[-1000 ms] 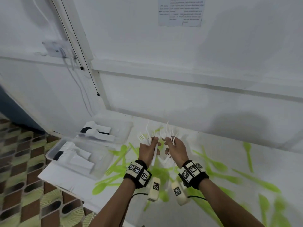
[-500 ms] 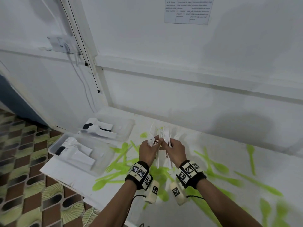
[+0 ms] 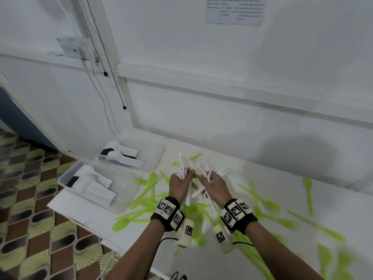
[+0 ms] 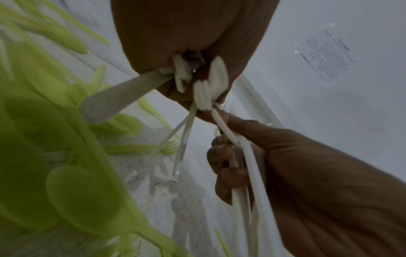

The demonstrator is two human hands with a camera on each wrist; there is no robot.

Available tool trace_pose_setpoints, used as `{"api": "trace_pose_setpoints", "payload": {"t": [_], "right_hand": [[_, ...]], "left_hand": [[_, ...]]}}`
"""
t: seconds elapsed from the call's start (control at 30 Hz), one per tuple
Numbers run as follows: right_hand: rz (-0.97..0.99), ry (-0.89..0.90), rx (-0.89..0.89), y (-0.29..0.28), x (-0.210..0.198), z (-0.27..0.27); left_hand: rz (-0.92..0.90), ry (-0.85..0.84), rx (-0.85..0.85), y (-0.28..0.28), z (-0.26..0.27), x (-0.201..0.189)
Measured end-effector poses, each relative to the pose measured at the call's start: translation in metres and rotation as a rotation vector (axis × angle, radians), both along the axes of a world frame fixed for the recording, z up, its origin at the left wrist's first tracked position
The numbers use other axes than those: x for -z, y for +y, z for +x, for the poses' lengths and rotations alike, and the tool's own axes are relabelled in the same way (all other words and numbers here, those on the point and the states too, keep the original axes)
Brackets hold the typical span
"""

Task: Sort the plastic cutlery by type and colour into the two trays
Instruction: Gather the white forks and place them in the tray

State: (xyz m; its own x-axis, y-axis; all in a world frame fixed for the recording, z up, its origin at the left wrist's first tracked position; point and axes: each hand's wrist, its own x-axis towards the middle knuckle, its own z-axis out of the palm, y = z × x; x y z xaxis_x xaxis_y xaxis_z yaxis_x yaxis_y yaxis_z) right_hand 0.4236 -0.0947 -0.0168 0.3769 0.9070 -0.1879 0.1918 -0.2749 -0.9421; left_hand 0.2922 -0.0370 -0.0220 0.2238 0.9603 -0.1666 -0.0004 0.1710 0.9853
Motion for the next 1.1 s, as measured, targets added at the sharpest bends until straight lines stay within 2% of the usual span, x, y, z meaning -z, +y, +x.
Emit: {"api": "trace_pose_setpoints", "payload": {"t": [0.2, 0.37, 0.5, 0.7, 0.83, 1.0, 1.1], "right_hand": [[0.007, 0.051, 0.128, 0.001, 0.009, 0.003], [0.069, -0.150, 0.232, 0.006, 0.002, 0.005], [0.105, -0.199, 0.318, 0.012, -0.002, 0.004], [0.102, -0.219, 0.217, 0.007, -0.006, -0.002], [0.105, -0.205, 0.169, -0.002, -0.005, -0.002], [0.104, -0.169, 0.160, -0.003, -0.002, 0.001], [0.101, -0.189, 0.149, -0.003, -0.006, 0.001]], "left_hand": [[-0.069, -0.048, -0.027, -0.006, -0.002, 0.001], [-0.035, -0.009, -0.033, -0.009, 0.002, -0.001], [0.043, 0.071, -0.018, -0.013, 0.008, 0.001], [0.260, 0.270, 0.056, -0.011, 0.007, 0.008], [0.286, 0.226, 0.117, -0.011, 0.004, 0.013], [0.194, 0.175, 0.235, -0.015, 0.005, 0.010], [0.055, 0.112, 0.117, -0.012, 0.003, 0.011]]}}
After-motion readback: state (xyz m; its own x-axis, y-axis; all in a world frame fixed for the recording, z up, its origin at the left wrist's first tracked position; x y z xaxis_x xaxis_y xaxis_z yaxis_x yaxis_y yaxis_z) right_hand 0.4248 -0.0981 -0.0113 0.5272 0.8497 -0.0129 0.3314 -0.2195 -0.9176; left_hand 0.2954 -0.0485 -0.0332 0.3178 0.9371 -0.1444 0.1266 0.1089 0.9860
